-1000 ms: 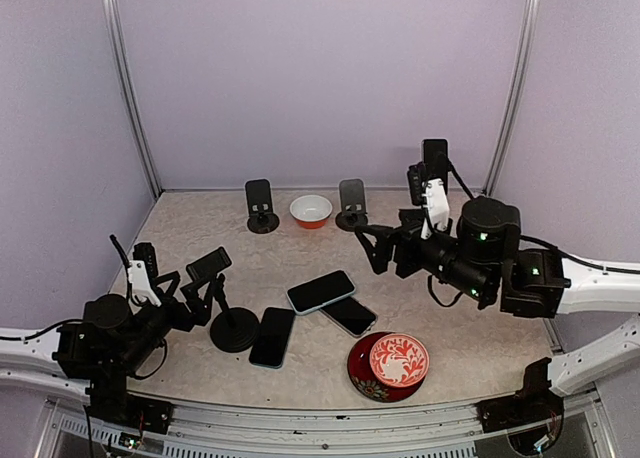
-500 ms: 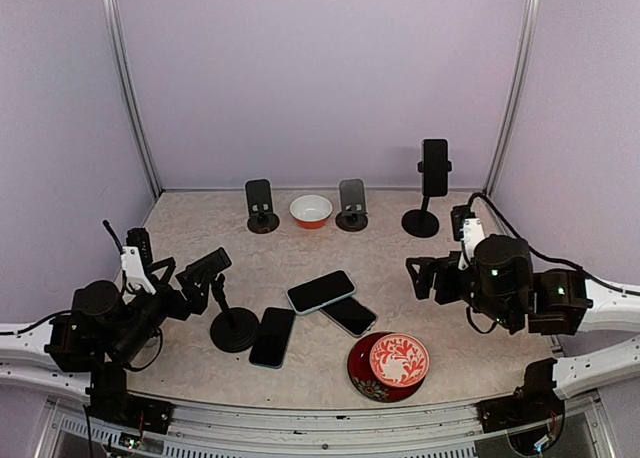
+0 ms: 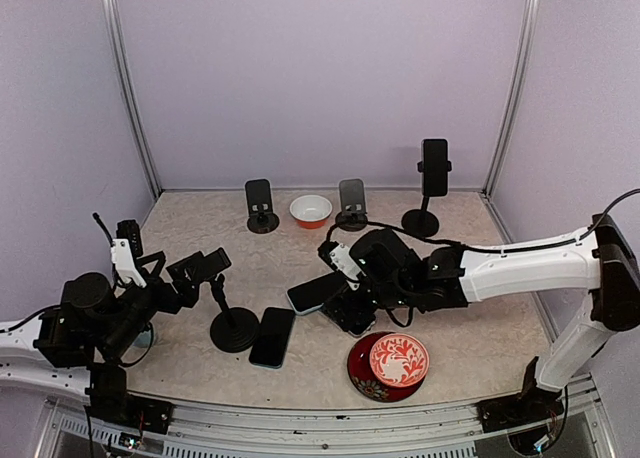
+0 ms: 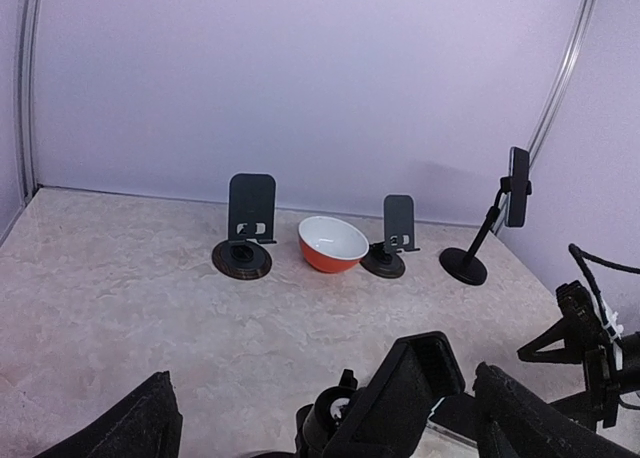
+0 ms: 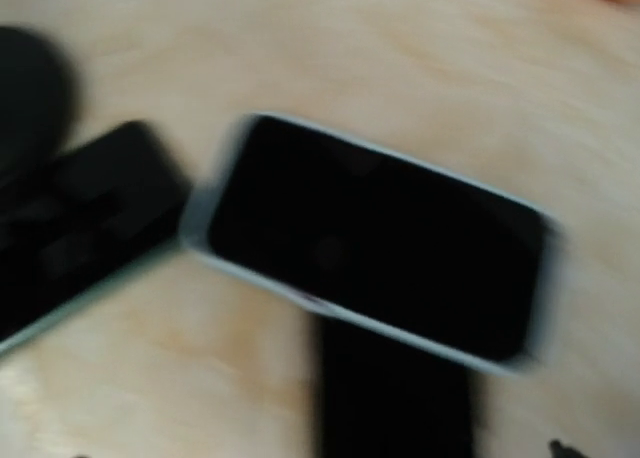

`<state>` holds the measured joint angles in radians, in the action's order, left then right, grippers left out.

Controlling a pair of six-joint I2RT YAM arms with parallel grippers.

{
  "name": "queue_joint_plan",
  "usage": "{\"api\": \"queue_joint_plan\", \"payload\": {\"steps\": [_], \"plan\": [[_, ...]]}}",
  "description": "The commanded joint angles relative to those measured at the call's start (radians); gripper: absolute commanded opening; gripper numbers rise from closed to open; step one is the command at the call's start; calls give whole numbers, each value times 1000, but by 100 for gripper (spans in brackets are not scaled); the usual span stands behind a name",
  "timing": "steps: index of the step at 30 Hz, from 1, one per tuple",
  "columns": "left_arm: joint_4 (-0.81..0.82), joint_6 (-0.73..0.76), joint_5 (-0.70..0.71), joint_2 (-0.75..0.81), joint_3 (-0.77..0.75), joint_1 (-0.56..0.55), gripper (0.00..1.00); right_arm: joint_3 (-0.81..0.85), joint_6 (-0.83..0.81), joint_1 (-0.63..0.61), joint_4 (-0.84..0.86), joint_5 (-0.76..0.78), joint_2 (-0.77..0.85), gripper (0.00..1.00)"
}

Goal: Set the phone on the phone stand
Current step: Adjust the phone at the center of the board.

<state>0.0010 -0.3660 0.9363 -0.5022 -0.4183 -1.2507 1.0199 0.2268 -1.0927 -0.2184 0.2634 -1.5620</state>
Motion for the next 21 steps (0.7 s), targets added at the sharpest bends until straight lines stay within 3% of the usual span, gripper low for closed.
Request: {"api": "queue_joint_plan", "payload": {"steps": [1, 6, 12, 21], "plan": [[-54, -21, 6, 41, -33, 7, 99, 104, -177, -4, 94, -273, -127, 96], [-80, -39, -6, 42, -38, 7, 99, 253, -269, -60, 62, -302, -299, 95], [-104, -57, -4, 53, -29, 7, 99, 384, -364, -171, 79, -209, -476, 100], [-120, -81, 1, 72, -17, 5, 99, 630, -223, -256, 78, 69, -701, 100]]}}
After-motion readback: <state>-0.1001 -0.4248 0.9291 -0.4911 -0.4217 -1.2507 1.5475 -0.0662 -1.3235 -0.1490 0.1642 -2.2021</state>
